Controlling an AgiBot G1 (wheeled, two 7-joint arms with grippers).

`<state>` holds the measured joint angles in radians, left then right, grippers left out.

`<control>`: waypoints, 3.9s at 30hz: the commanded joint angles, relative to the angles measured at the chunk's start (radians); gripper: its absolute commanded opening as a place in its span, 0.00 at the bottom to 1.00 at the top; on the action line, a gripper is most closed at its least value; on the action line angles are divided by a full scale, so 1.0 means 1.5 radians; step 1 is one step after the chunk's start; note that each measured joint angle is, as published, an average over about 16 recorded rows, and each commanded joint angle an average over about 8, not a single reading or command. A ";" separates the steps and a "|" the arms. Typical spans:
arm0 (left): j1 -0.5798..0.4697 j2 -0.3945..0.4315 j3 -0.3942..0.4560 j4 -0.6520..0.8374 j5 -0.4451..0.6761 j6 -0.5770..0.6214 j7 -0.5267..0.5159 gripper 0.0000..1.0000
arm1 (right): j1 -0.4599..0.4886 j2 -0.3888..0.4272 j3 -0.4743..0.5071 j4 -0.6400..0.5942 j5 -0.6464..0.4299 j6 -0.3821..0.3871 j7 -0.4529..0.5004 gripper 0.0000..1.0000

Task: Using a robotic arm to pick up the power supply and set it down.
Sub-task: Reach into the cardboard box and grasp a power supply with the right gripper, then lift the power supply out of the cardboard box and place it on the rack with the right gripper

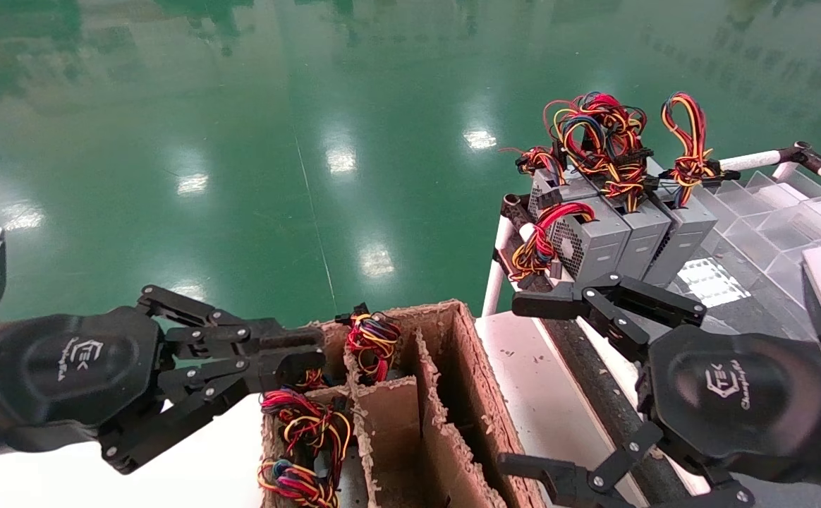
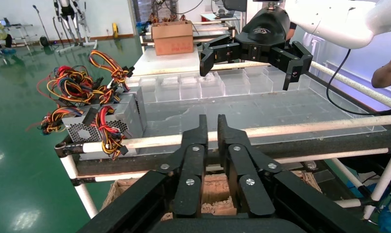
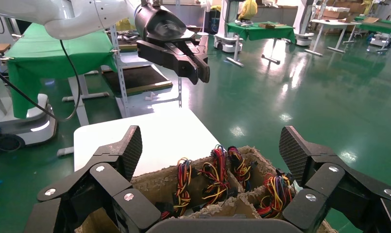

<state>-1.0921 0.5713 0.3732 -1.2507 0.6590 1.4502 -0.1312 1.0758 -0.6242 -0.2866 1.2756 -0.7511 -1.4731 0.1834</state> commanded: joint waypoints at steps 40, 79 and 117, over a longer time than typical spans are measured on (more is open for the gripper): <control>0.000 0.000 0.000 0.000 0.000 0.000 0.000 1.00 | 0.223 -0.318 -0.204 -0.315 -0.356 0.138 -0.043 0.00; 0.000 0.000 0.000 0.000 0.000 0.000 0.000 1.00 | 0.198 -0.334 -0.209 -0.334 -0.380 0.177 -0.130 0.00; 0.000 0.000 0.000 0.000 0.000 0.000 0.000 1.00 | 0.109 -0.010 0.090 -0.125 -0.078 0.201 -0.125 0.00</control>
<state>-1.0920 0.5711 0.3735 -1.2504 0.6586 1.4500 -0.1309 1.2343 -0.6434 -0.1562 1.0778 -0.8723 -1.1716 -0.0092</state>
